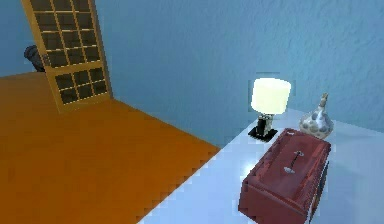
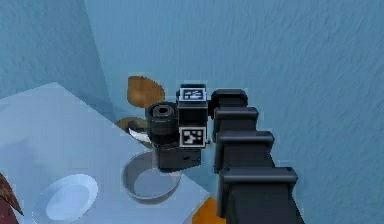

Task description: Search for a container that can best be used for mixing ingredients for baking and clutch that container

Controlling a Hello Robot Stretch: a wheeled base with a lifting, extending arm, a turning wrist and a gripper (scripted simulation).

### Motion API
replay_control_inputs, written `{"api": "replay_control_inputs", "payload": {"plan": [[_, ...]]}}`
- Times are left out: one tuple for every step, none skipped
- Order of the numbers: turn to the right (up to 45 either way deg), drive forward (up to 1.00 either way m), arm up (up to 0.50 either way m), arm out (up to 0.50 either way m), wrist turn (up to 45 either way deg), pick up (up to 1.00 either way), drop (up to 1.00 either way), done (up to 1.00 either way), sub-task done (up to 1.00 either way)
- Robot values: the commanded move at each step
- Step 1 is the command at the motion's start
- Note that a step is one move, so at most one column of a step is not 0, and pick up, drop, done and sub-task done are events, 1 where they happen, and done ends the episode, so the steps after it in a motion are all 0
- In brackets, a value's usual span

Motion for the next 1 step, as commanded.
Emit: {"api": "replay_control_inputs", "payload": {"plan": [[0.0, 0.00, -0.28, 0.00, 0.0, 0.00, 0.00, 0.00, 0.00]]}}
